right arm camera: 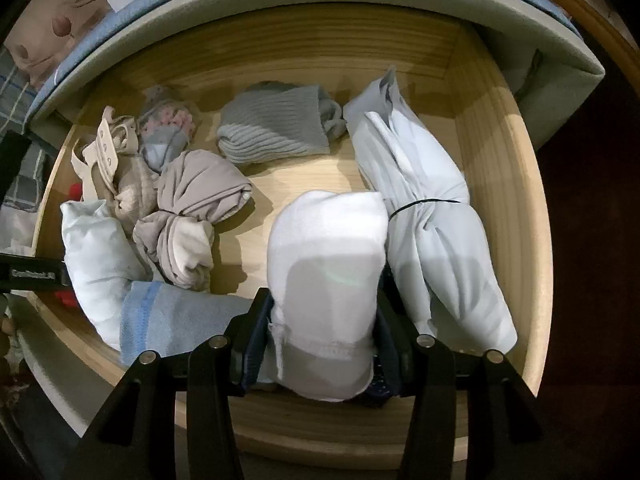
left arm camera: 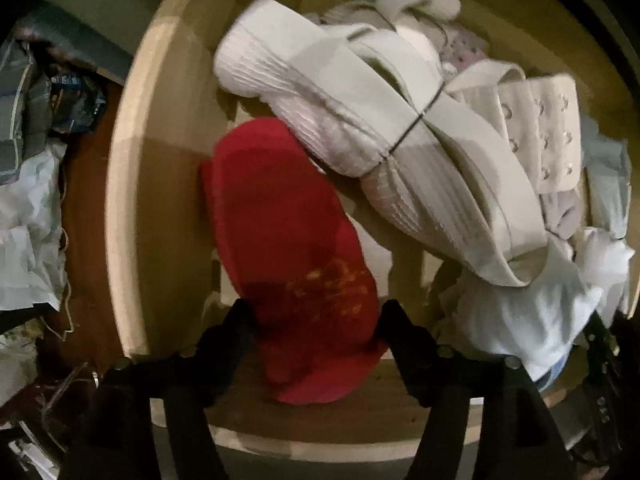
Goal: Take underwear out of drawer
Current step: 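Lift the red sock out of the drawer with the left gripper, then carry the red sock into the white box and open the left gripper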
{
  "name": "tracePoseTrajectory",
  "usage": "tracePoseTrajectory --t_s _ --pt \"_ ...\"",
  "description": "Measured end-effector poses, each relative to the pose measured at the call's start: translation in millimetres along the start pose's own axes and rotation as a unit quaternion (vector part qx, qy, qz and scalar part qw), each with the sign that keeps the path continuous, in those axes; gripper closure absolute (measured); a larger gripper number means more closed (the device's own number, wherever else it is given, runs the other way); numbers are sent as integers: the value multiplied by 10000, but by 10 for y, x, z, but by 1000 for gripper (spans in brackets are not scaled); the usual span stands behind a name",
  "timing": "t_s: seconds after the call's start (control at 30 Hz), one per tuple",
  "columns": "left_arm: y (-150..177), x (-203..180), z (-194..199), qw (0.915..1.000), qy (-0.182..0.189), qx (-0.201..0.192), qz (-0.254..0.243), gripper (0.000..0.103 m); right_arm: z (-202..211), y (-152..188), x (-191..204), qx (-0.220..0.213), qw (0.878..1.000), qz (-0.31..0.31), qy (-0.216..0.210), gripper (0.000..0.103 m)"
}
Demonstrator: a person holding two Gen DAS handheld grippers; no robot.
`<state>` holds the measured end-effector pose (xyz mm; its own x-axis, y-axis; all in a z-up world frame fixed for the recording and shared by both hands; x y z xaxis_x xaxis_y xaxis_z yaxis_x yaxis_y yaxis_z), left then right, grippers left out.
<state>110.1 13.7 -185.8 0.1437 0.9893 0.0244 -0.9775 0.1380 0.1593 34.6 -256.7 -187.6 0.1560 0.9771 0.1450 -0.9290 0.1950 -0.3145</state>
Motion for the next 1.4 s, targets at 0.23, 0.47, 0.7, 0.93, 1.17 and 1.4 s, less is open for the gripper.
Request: tracePoseTrajectory --t_s 0.23,0.47,0.7,0.93,1.17,1.4 --pt "-89 -54 -18 9998 -7 170 -50 33 -2 6 6 10 10000 -11 -35 56" --pt "-54 -95 -48 9998 147 86 -81 54 5 9 11 27 10000 -5 -31 56" --pt "64 -105 167 9993 282 -156 -208 59 -19 7 48 80 10000 45 13 56" --pt "322 -125 581 9958 421 -623 -524 59 -60 15 121 124 9998 137 81 56" --pt "549 -143 1173 9804 436 -1550 -1134 59 -68 50 129 62 9999 87 128 58" --pt "544 -127 1826 9441 81 -2867 -1623 59 -72 61 143 15 9996 166 248 59"
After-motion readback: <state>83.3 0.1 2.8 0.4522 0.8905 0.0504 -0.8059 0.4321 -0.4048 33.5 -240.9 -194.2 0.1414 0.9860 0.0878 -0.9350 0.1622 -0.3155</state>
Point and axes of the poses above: each gripper's, at about its wrist camera, not at the fingertips, and z roughly against the way its jaws point, x to its left, y to its underside, the point moved 4 cm from there along -z, roughly the way its jaws point, and after that the axes turned 2 degrees about x, right-handed, at the moved point
